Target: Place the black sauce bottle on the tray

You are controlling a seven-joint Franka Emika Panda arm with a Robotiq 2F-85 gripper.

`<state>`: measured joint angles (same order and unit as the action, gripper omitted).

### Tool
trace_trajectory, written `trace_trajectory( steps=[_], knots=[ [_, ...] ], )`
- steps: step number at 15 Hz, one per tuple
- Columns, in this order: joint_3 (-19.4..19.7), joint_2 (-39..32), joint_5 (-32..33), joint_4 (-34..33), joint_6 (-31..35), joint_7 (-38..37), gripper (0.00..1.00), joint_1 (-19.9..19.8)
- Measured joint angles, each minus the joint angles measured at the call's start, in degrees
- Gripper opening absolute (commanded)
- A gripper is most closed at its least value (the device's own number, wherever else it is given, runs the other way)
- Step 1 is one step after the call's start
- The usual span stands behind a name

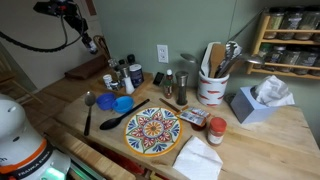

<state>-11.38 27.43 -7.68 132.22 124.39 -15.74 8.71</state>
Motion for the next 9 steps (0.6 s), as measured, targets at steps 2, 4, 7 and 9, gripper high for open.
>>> trace_trajectory(
  steps=[2,4,7,9],
  knots=[
    [-0.2,-0.1,-0.4,0.0,0.0,0.1,0.3,0.8],
    [-0.2,-0.1,-0.4,0.0,0.0,0.2,0.3,0.9],
    [-0.1,-0.1,-0.4,0.0,0.0,0.4,0.08,0.8],
    [-0.3,-0.5,-0.3,-0.1,0.0,0.6,0.08,0.8]
  ],
)
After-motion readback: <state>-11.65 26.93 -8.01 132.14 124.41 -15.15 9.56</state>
